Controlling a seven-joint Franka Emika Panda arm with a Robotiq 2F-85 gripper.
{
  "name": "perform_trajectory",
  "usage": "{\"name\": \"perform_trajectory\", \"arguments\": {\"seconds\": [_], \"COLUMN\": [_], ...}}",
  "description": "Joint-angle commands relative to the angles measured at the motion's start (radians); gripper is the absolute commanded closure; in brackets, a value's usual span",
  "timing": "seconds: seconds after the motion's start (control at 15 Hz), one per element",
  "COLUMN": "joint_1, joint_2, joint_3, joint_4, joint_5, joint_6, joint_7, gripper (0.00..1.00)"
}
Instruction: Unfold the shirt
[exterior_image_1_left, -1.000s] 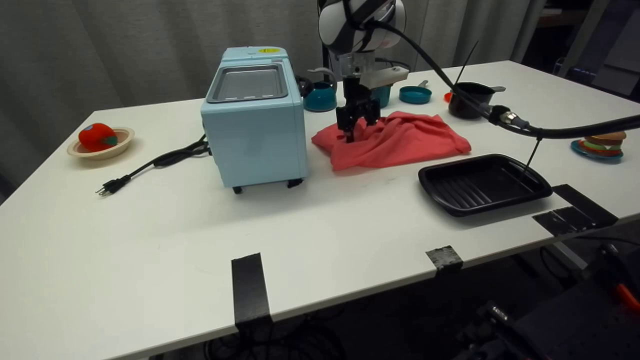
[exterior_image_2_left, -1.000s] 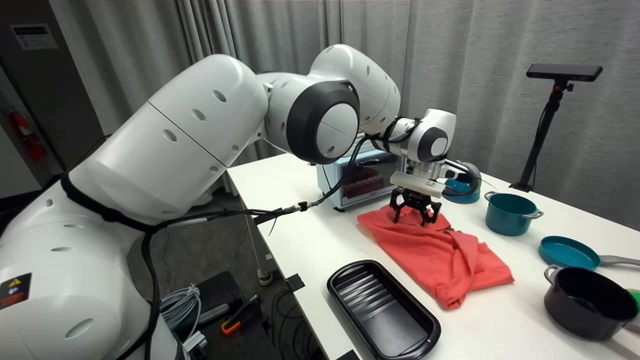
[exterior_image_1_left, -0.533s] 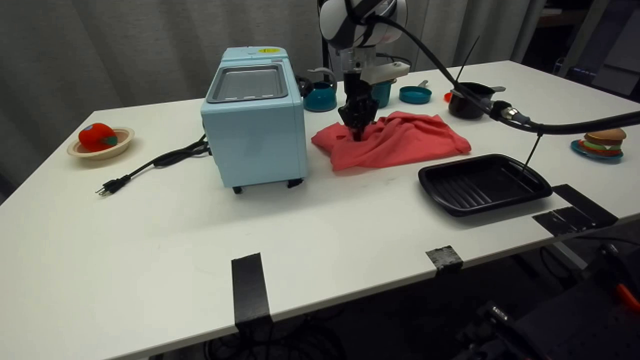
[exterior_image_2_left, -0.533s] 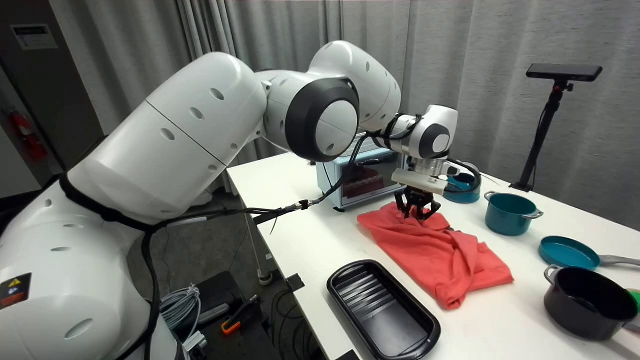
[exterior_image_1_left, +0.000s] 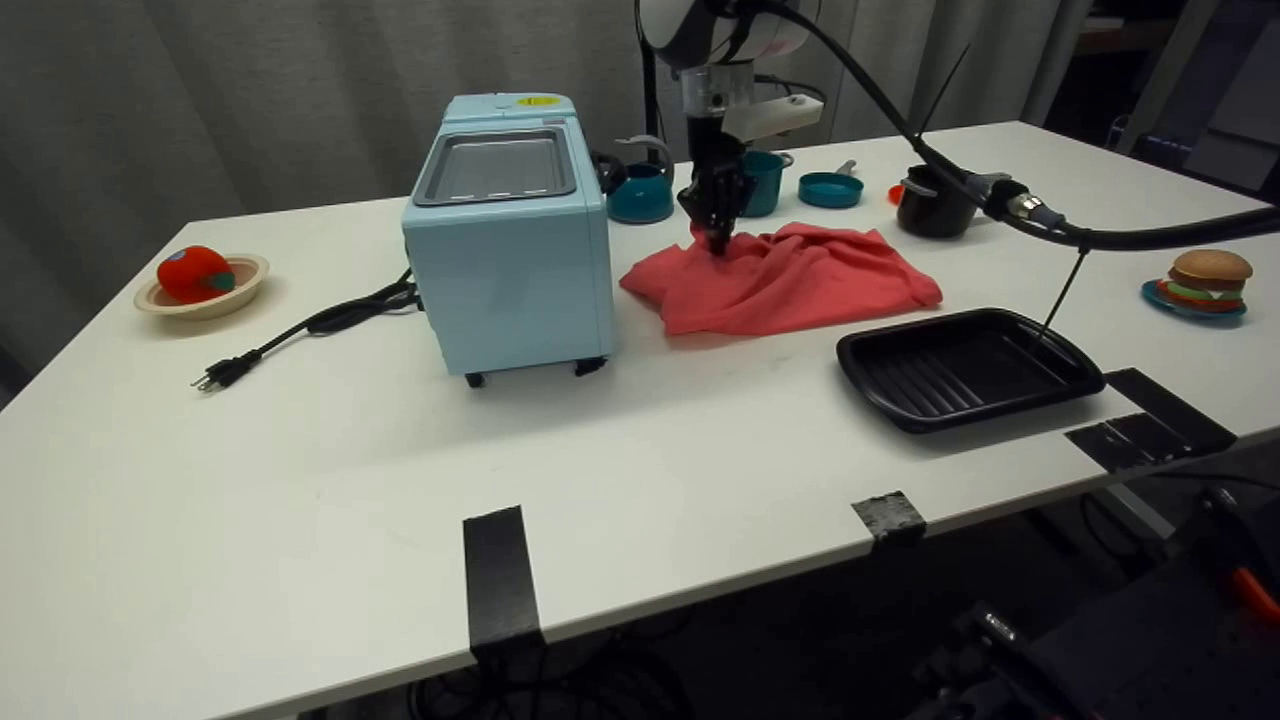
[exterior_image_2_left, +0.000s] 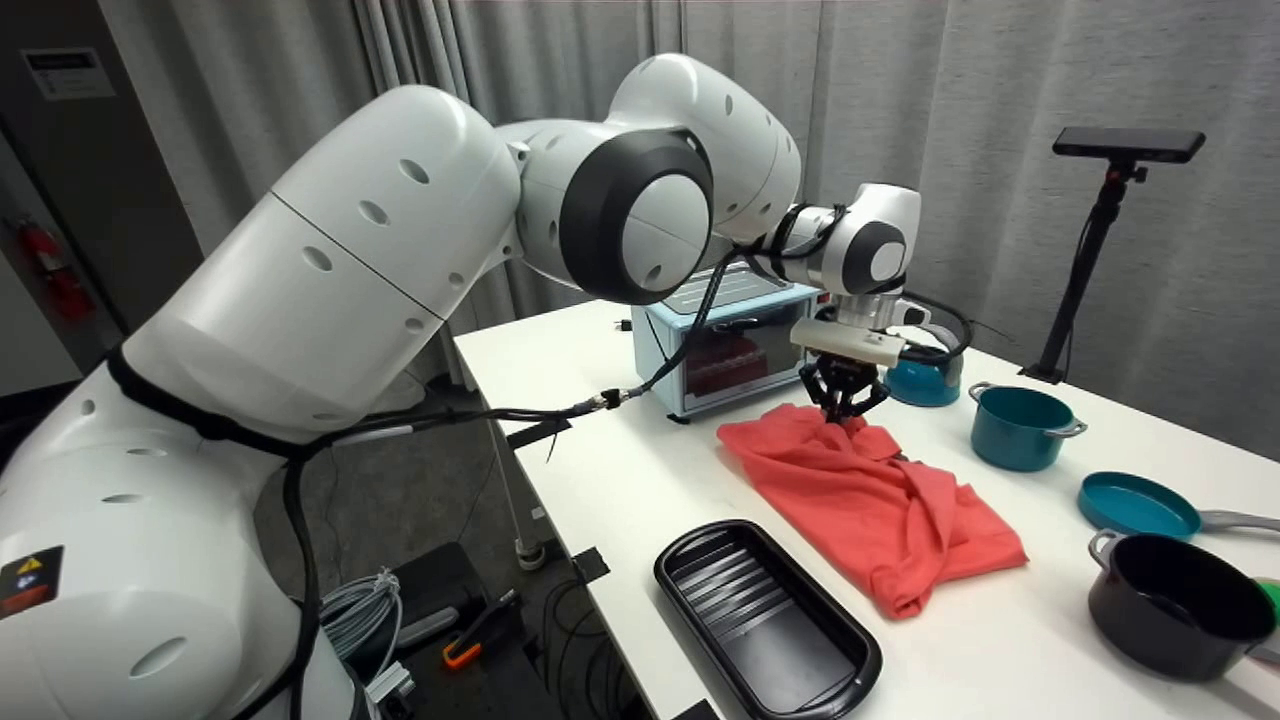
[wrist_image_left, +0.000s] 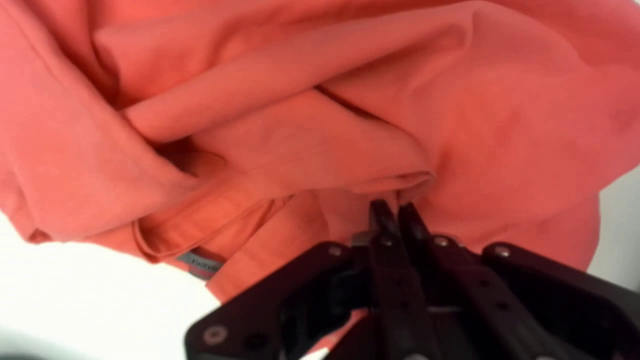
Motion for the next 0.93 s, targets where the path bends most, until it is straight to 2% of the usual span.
{"name": "perform_trajectory", "arguments": {"seconds": [0.0,0.2,0.47,0.87], "joint_1": [0.010,0.011,0.003,0.000], "joint_2": [-0.068,-0.098,-0.177,-0.331], "joint_3": [-0.013,-0.011,0.004,0.028], "joint_4": [-0.063,-0.083,-0.167,-0.349], "joint_5": [-0.016,-0.014,0.000,0.012], "joint_6": [0.052,0.071,0.075,-0.034], "joint_7": [-0.025,-0.022,-0.045,-0.104], "gripper": [0.98,0.98,0.98,0.98]}}
